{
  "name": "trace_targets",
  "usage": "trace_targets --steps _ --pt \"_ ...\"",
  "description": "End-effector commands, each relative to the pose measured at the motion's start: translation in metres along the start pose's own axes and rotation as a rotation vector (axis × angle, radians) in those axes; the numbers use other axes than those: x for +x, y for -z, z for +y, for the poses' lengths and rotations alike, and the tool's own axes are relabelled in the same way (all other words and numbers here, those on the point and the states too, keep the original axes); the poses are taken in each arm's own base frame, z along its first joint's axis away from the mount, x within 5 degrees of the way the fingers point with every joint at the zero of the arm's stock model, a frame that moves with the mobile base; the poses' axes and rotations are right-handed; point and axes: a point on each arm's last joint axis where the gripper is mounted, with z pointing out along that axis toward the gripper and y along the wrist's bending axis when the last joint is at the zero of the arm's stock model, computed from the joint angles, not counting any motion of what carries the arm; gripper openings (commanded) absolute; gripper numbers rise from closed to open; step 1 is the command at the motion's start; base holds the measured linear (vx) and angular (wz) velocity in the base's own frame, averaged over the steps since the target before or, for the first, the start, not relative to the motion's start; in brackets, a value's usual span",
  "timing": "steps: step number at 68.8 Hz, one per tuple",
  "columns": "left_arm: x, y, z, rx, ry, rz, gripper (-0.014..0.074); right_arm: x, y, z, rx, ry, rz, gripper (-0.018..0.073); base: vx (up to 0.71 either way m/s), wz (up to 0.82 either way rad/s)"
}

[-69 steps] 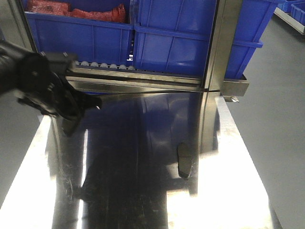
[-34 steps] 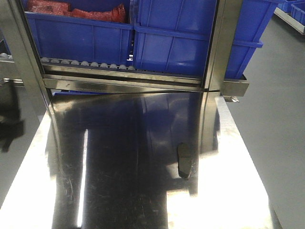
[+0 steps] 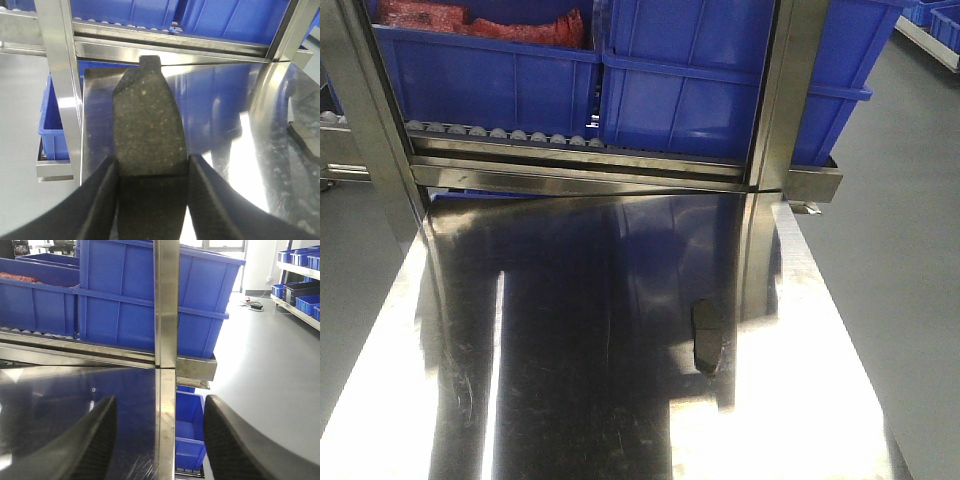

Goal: Move and align brake pads A on conveyor
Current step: 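Close the left gripper on the brake pad and lift it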

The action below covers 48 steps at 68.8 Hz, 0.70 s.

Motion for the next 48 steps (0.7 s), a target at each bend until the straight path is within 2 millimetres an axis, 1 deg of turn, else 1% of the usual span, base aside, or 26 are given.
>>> trace_targets --steps 1,6,15,48 --pt "-0.0051 0.008 -0.0009 0.037 -0.018 -0.139 -0.0008 -0.0142 0.0012 -0.0001 0.002 0.01 -0.088 0.0379 0.0 0.0" --pt "0.0002 0.0103 0.0 0.044 -0.017 -0.165 -0.0008 -0.0142 0.0012 -0.0001 0.002 0.01 -0.088 0.0379 0.0 0.0" --pt "-0.0012 0.014 -0.0002 0.056 -0.013 -0.203 -0.0008 -0.0142 0.0012 -0.0001 0.002 0.01 -0.088 0.0379 0.0 0.0" --pt "-0.0005 0.0139 0.0 0.054 -0.012 -0.195 -0.0007 -0.0142 0.0012 -0.0001 0.002 0.01 -0.088 0.0379 0.0 0.0"
